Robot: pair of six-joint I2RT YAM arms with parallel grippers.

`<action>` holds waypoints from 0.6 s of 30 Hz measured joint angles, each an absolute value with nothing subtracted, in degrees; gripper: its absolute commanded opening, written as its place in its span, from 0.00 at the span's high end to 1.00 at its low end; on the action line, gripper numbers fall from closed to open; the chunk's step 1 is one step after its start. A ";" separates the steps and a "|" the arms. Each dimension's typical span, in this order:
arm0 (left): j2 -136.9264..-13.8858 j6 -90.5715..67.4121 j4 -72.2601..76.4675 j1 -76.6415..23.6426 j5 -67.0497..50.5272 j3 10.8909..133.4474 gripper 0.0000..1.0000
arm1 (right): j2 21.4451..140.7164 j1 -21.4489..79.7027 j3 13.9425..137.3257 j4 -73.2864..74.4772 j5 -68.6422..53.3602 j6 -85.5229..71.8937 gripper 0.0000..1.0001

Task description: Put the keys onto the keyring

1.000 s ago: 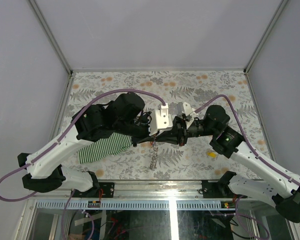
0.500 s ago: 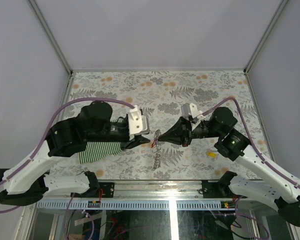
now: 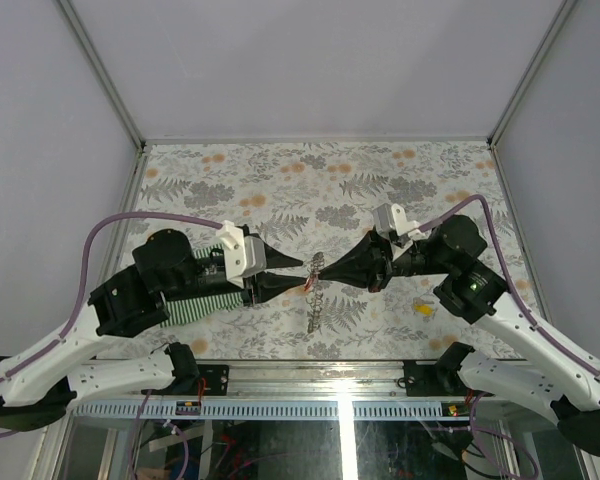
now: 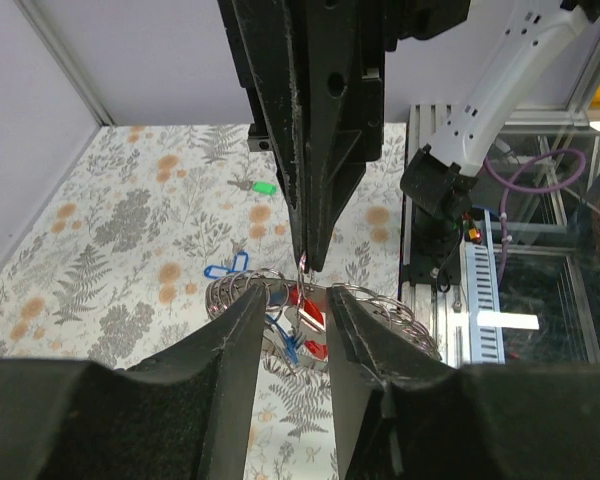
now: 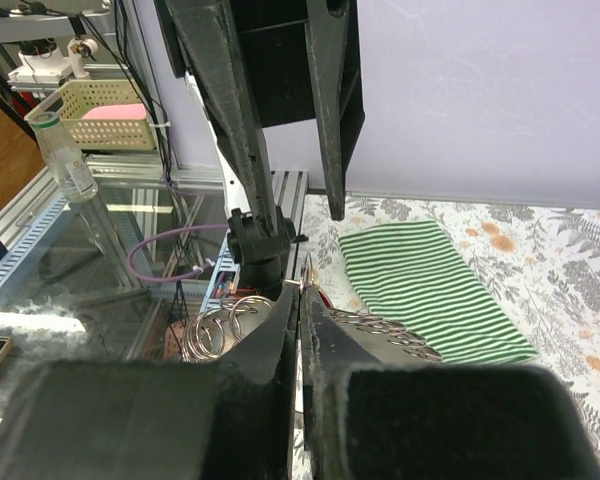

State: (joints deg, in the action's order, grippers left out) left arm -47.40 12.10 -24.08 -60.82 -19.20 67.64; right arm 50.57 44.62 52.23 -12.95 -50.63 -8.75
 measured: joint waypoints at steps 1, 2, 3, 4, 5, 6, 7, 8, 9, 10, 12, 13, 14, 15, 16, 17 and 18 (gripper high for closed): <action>-47.27 11.73 -23.14 -60.82 -19.25 67.35 0.68 | 50.35 44.62 52.23 -13.23 -50.63 -8.88 1.00; -47.13 11.40 -22.39 -60.82 -19.29 67.11 0.68 | 50.06 44.62 52.27 -13.58 -50.65 -9.08 1.00; -47.05 11.14 -21.85 -60.82 -19.33 66.94 0.69 | 49.84 44.62 52.34 -13.82 -50.68 -9.19 1.00; -46.96 10.94 -21.37 -60.82 -19.38 66.76 0.69 | 49.76 44.62 52.40 -14.11 -50.68 -9.28 1.00; -46.96 10.74 -21.08 -60.82 -19.53 66.70 0.69 | 49.67 44.62 52.47 -14.48 -50.68 -9.52 1.00; -46.96 10.61 -20.78 -60.82 -19.59 66.67 0.70 | 49.63 44.62 52.49 -14.90 -50.70 -9.69 1.00; -47.00 10.50 -20.51 -60.82 -19.68 66.65 0.70 | 49.60 44.62 52.49 -15.25 -50.70 -9.85 1.00; -47.00 10.37 -20.27 -60.82 -19.79 66.63 0.71 | 49.60 44.62 52.49 -15.79 -50.70 -10.13 1.00; -47.03 10.31 -20.16 -60.82 -19.94 66.63 0.73 | 49.58 44.62 52.49 -16.21 -50.70 -10.37 1.00; -47.05 10.28 -20.10 -60.82 -20.08 66.63 0.78 | 49.56 44.62 52.49 -16.43 -50.70 -10.55 1.00; -47.13 10.20 -20.10 -60.82 -20.23 66.61 0.82 | 49.45 44.62 52.49 -17.04 -50.70 -10.83 1.00; -47.20 10.15 -20.10 -60.82 -20.36 66.61 0.82 | 49.34 44.62 52.49 -17.26 -50.70 -11.00 1.00; -47.29 10.09 -20.10 -60.82 -20.43 66.61 0.82 | 49.23 44.62 52.49 -17.34 -50.68 -11.07 1.00; -47.37 10.09 -20.12 -60.82 -20.51 66.61 0.82 | 49.10 44.62 52.49 -17.47 -50.68 -11.14 1.00; -47.48 10.07 -20.10 -60.82 -20.60 66.61 0.82 | 48.97 44.62 52.49 -17.54 -50.70 -11.22 1.00; -47.62 10.09 -20.10 -60.82 -20.62 66.61 0.81 | 48.86 44.62 52.49 -17.54 -50.70 -11.25 1.00; -47.68 10.09 -20.12 -60.82 -20.64 66.61 0.81 | 48.73 44.62 52.49 -17.58 -50.68 -11.27 1.00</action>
